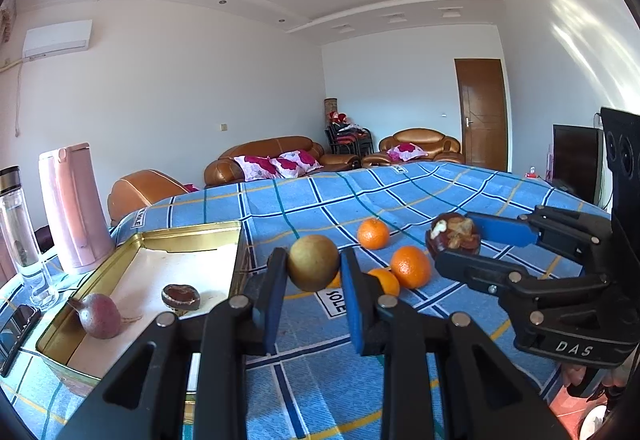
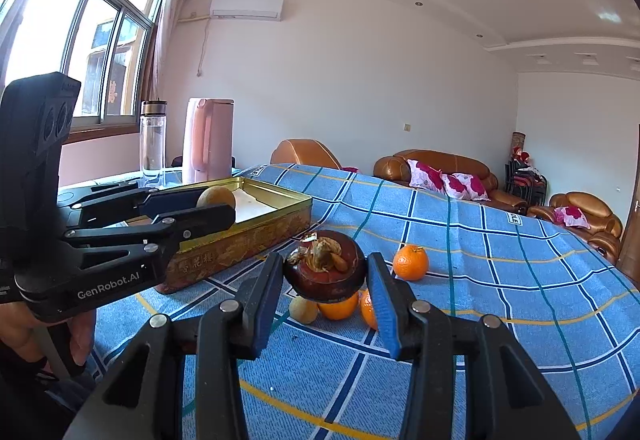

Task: Organize fruits
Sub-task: 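Lift both held fruits and carry them toward the tin tray, then lower the pear-like fruit and mangosteen into the tray with both tools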

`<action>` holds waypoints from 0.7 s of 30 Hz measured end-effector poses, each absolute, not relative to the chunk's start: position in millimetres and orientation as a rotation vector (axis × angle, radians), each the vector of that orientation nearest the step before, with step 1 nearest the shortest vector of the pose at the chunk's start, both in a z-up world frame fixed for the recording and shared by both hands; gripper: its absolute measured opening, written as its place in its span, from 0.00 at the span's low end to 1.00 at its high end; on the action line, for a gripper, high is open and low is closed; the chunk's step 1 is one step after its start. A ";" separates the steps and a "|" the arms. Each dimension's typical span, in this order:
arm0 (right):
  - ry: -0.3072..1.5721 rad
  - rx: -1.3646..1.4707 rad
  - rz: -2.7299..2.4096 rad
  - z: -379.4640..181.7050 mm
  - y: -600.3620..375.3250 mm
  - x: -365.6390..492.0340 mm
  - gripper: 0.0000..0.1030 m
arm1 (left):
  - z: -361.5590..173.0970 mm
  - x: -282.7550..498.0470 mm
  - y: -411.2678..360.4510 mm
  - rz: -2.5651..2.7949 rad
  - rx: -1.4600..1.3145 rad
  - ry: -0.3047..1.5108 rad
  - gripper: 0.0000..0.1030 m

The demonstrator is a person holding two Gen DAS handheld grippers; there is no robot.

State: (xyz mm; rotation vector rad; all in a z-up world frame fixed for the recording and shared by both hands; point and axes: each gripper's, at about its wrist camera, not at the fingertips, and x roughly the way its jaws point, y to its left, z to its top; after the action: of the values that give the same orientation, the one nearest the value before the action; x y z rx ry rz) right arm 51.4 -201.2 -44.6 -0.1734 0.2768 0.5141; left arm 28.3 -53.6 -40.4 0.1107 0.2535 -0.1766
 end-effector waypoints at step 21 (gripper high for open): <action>0.283 -0.212 0.604 -30.5 -158.7 63.4 0.44 | -32.7 39.5 -4.8 -0.033 0.043 0.306 0.28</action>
State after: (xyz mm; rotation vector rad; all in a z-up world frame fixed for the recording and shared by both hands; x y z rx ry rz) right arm 63.4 -158.7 -30.5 -0.2122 0.2834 0.6040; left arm 39.5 -4.8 -32.7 0.0432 0.3056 -0.0332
